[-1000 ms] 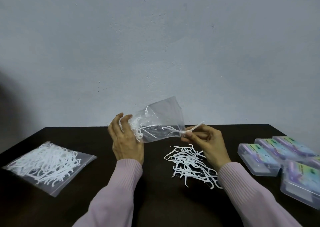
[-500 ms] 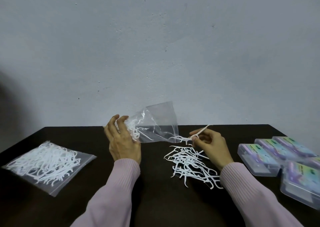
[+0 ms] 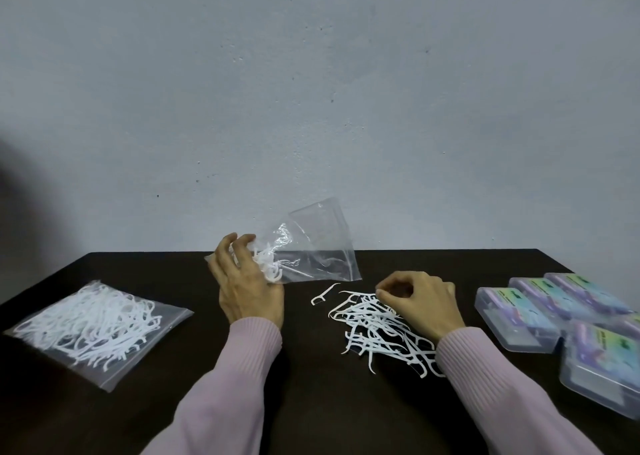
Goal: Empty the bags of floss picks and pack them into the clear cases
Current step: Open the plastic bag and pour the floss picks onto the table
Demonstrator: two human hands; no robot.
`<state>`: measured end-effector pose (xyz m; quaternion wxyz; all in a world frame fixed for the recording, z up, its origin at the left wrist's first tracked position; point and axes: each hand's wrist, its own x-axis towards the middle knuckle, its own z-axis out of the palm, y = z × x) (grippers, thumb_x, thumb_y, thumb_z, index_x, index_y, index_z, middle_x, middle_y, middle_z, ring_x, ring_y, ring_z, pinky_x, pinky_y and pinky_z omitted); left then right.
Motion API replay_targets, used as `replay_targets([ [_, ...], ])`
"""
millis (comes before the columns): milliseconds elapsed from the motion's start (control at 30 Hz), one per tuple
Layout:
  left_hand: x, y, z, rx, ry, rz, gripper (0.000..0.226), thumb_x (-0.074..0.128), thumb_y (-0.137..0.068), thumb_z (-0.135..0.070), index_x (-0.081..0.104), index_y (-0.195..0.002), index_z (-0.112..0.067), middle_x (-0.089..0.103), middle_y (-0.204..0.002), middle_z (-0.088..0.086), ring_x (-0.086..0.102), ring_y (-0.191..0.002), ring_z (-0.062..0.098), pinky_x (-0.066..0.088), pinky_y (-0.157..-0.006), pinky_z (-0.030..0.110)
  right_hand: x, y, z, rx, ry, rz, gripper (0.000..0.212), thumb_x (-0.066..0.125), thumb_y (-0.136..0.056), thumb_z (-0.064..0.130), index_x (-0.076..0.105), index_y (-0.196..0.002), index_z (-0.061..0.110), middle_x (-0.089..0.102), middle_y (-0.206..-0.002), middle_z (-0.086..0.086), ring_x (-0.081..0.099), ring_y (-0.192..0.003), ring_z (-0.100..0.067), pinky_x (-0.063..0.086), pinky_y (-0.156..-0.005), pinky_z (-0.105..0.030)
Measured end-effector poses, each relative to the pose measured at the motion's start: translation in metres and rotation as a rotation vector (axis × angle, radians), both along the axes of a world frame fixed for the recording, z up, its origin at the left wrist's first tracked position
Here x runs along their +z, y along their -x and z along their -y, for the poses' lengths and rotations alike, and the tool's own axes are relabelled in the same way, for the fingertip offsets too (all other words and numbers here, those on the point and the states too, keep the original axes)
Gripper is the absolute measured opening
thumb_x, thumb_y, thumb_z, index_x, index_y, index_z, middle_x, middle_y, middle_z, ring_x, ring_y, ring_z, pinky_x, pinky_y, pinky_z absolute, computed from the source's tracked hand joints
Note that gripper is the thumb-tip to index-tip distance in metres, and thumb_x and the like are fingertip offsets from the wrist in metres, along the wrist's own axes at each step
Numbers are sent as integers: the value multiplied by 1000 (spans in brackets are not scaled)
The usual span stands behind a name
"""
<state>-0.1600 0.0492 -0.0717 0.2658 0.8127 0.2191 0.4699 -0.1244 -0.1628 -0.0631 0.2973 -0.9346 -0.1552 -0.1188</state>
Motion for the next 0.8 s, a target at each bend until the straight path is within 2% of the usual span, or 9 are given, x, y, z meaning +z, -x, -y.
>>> replay_targets([
  [100,-1,-1,6,-38,-31,9,67,73,-65,3,46,-124,-15,36,-136,8,30,-127,27,49,-85,40,-1,0,-2,124,-232,84,3,65,-84,30,64,-86,31,63,-77,16,55,-72,-4,40,-83,-20],
  [167,-3,-1,8,-63,-66,22,67,74,-64,4,48,-123,-14,38,-135,9,32,-126,28,51,-84,41,1,0,-5,221,-424,96,7,62,-87,17,66,-86,23,64,-87,8,58,-79,-7,44,-71,-7],
  [200,-5,-2,10,-76,-83,29,67,75,-63,4,49,-122,-14,39,-134,10,33,-125,29,51,-83,39,3,1,-6,261,-499,72,11,58,-89,14,66,-86,21,64,-94,6,59,-86,-7,44,-72,-5],
  [300,-7,-3,14,-112,-129,48,67,78,-59,4,51,-119,-13,42,-132,11,36,-122,27,46,-75,30,4,4,-11,388,-684,-134,21,47,-95,13,65,-94,21,64,-108,8,61,-101,-7,50,-80,-17],
  [367,-8,-5,15,-142,-172,67,70,79,-55,7,50,-116,-14,43,-130,12,34,-118,23,43,-69,26,4,5,-12,447,-753,-255,25,43,-96,10,65,-98,22,68,-105,10,66,-97,-7,55,-77,-21],
  [567,-13,-14,3,-248,-396,55,101,64,-46,28,34,-126,-26,19,-140,1,26,-121,27,46,-50,21,3,-4,-1,367,-837,-267,40,48,-87,-11,62,-108,20,69,-103,2,68,-92,-10,55,-77,-21],
  [633,-10,-12,1,-245,-346,120,104,67,-48,27,32,-128,-30,15,-142,-1,23,-124,29,50,-57,25,2,-6,1,363,-855,-268,42,48,-86,-14,62,-109,19,70,-101,1,68,-89,-9,53,-69,-16],
  [700,-6,-9,3,-237,-235,155,103,68,-56,21,26,-131,-35,8,-146,-1,22,-130,32,49,-75,32,3,-7,1,349,-872,-254,44,46,-86,-15,62,-109,19,69,-100,4,68,-88,-6,51,-70,-15],
  [800,-5,-5,6,-353,-4,61,105,62,-71,17,13,-138,-48,10,-153,9,41,-122,24,40,-89,31,1,-7,-3,338,-849,-251,43,44,-88,-13,62,-114,15,68,-104,5,65,-94,-6,50,-76,-16],
])
